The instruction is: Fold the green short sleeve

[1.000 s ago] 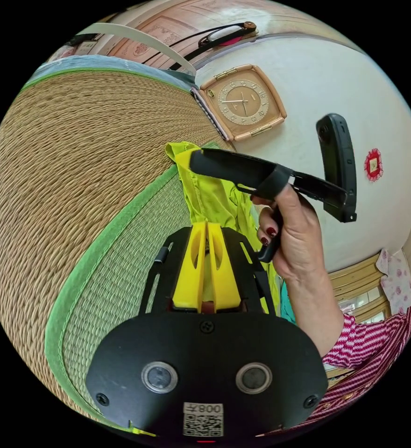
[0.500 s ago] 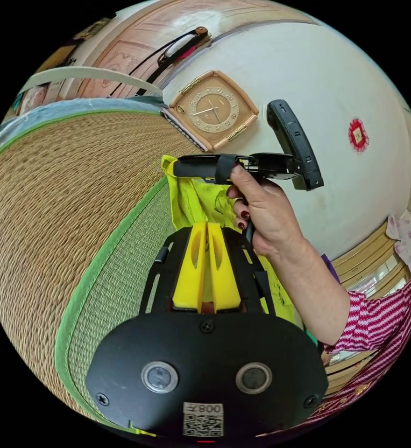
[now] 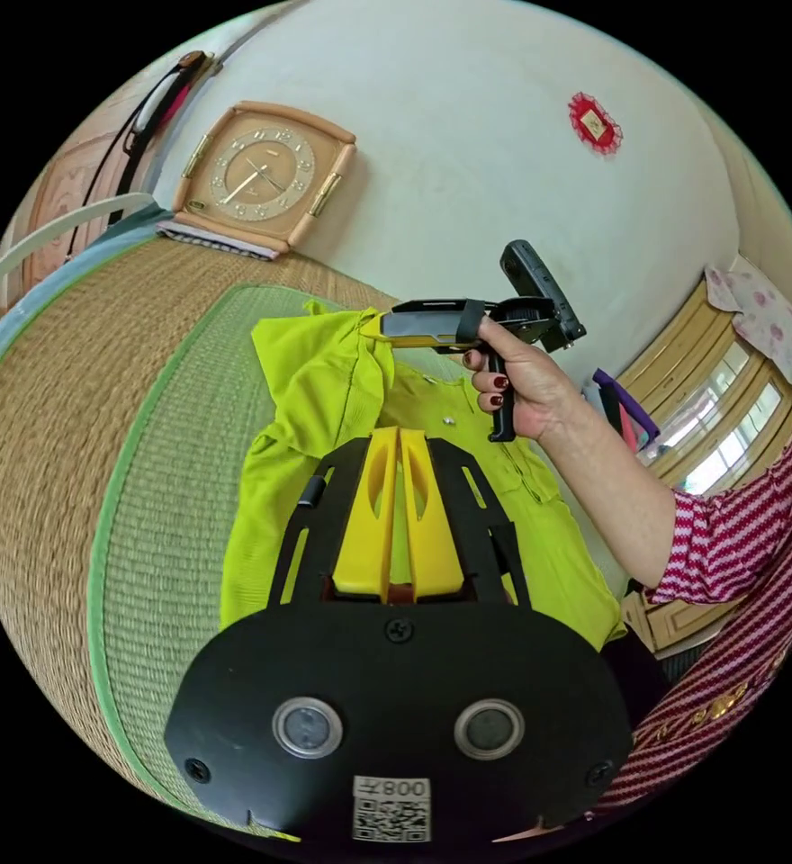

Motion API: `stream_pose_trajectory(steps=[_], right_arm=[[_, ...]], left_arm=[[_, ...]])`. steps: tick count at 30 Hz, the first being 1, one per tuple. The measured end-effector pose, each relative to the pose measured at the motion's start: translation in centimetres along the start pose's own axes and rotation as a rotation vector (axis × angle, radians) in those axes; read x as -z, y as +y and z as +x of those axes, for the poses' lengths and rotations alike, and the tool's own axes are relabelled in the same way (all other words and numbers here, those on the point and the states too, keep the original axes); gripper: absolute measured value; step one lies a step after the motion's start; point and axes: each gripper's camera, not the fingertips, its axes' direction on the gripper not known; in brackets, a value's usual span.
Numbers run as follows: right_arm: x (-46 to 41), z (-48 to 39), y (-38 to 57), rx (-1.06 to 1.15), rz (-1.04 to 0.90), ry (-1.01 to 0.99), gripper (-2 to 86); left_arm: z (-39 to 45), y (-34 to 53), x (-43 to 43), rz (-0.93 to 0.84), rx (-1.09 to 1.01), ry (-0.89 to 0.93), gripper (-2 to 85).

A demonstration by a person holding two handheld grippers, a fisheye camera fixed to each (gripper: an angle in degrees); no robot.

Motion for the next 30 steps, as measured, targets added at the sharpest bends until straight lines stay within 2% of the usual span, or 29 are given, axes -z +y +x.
stream_pose_trajectory(steps=[6, 10, 17, 23, 30], right_arm=[[-0.1, 4.8, 1.4, -0.095, -0.015, -0.049, 1.7], [0.3, 6.3, 2.0, -0.115, -0.024, -0.049, 1.9], [3.4, 9.1, 3.3, -0.161, 0.03, -0.045, 1.3], [3.3, 5.2, 2.1, -0.003, -0.008, -0.082, 0.3], [-2.6, 1.8, -1.2, 0.121, -0.139, 0.053, 0.1]], left_arm=[[0.4, -0.8, 0.1, 0.07, 0.025, -0.071, 0.2], [0.1, -1.9, -1.9, -0.075, 0.084, -0.156, 0.1], [0.1, -3.4, -3.5, -0.142, 0.121, -0.175, 0.2], [0.1, -4.4, -3.8, -0.133, 0.135, -0.172, 0.1], [-0.9, -5.5, -4.7, -0.197, 0.194, -0.146, 0.2]])
